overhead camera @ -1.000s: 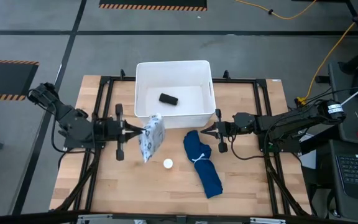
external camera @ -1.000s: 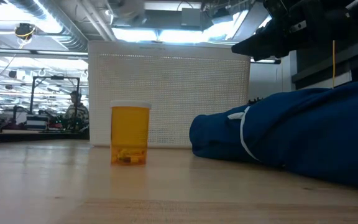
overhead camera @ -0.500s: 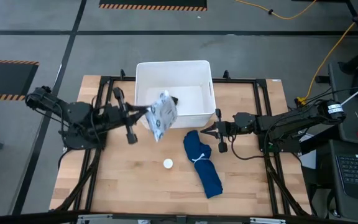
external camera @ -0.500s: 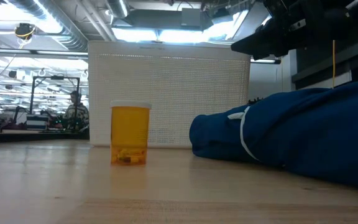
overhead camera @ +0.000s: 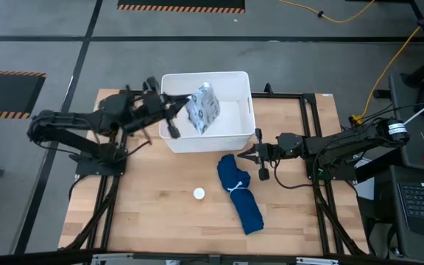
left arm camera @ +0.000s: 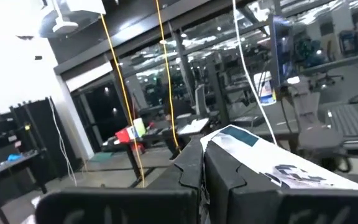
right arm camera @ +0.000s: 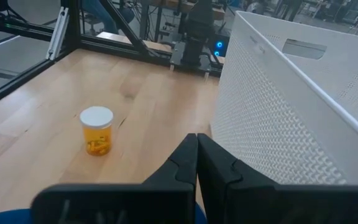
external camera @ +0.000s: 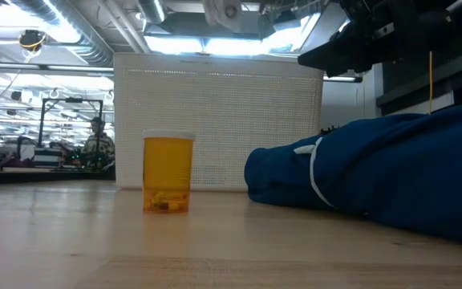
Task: Pick & place medical supplies in basket/bin
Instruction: Put the mailer bag into the white bin, then put the blue patient gown into the white bin
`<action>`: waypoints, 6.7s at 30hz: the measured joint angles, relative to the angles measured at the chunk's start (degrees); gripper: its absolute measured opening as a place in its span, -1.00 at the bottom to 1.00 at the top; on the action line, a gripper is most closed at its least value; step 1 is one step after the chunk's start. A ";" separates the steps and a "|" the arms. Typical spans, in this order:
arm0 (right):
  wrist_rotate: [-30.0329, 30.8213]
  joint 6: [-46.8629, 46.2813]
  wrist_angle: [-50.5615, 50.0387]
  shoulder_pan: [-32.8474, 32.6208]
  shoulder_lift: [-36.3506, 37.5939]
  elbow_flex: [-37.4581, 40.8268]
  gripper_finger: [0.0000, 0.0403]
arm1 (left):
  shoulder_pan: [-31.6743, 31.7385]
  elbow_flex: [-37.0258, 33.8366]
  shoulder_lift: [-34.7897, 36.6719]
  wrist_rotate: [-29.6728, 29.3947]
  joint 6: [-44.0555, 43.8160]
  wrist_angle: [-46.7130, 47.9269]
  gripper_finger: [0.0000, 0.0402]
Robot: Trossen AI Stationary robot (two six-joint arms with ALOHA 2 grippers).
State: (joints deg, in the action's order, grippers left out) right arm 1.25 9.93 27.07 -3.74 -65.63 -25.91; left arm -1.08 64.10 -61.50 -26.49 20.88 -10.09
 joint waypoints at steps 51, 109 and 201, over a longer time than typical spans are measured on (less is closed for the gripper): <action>0.62 2.34 -0.70 5.96 0.00 0.00 -0.94 | 30.91 11.28 -26.09 33.56 17.71 44.76 -0.99; 0.62 0.59 -5.28 5.93 0.00 0.00 -0.94 | 24.66 15.05 -32.37 12.89 29.36 44.19 -0.38; 18.04 -70.33 -88.77 -36.99 -34.10 -63.69 -0.90 | -18.43 -34.63 30.61 9.01 -17.17 29.55 -0.98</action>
State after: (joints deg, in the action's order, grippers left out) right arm 19.29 -60.40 -61.71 -40.73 -99.72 -89.60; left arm -19.51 29.47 -30.89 -17.49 3.70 19.46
